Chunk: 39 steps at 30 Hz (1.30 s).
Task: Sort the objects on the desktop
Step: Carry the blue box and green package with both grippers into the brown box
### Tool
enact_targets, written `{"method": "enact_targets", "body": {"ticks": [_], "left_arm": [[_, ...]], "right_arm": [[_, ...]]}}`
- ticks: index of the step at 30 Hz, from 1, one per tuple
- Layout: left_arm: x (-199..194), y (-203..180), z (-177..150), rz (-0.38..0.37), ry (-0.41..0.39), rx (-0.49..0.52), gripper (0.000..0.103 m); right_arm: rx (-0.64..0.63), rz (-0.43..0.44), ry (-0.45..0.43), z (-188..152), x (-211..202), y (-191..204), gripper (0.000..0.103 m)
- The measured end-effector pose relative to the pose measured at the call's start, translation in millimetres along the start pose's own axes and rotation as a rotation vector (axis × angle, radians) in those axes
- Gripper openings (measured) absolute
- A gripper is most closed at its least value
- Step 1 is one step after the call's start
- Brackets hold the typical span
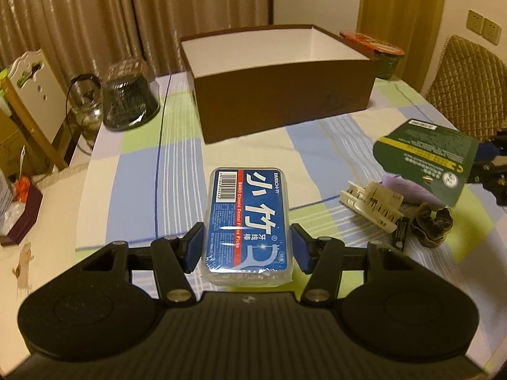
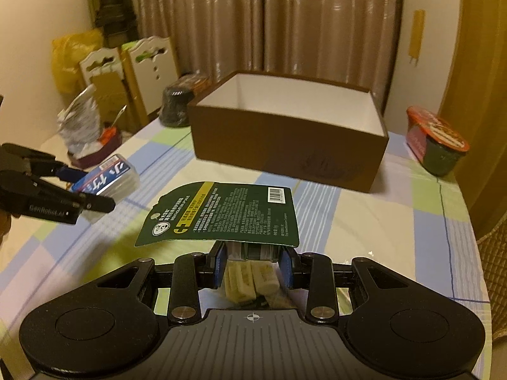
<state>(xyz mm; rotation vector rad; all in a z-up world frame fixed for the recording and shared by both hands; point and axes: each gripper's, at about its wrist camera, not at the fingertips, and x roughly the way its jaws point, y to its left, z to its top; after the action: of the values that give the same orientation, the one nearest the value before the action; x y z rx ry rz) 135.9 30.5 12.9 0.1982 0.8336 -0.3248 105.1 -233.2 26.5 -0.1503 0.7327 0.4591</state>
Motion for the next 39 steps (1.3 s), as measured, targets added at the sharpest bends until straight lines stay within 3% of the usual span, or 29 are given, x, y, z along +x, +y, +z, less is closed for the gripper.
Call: {"method": "enact_targets", "body": {"ticks": [6, 15, 24, 39], "left_arm": [[-3.1, 7.5, 19.1, -0.030, -0.046, 0.049, 0.052], [7.6, 10.7, 64.1, -0.051, -0.095, 0.038, 0.052], [26.6, 13.6, 98.7, -0.014, -0.084, 0.016, 0.052], [76.9, 11.9, 167.8, -0.036, -0.092, 0.026, 0.052]], "right_arm": [[0.048, -0.037, -0.035, 26.2, -4.9, -2.6, 0.034], [0.040, -0.055, -0.085, 78.7, 3.3, -32.9, 0.034], [0.017, -0.016, -0.090, 123.7, 37.5, -61.1, 0.034], [0.032, -0.033, -0.081, 185.4, 100.0, -107.6, 0.034]]}}
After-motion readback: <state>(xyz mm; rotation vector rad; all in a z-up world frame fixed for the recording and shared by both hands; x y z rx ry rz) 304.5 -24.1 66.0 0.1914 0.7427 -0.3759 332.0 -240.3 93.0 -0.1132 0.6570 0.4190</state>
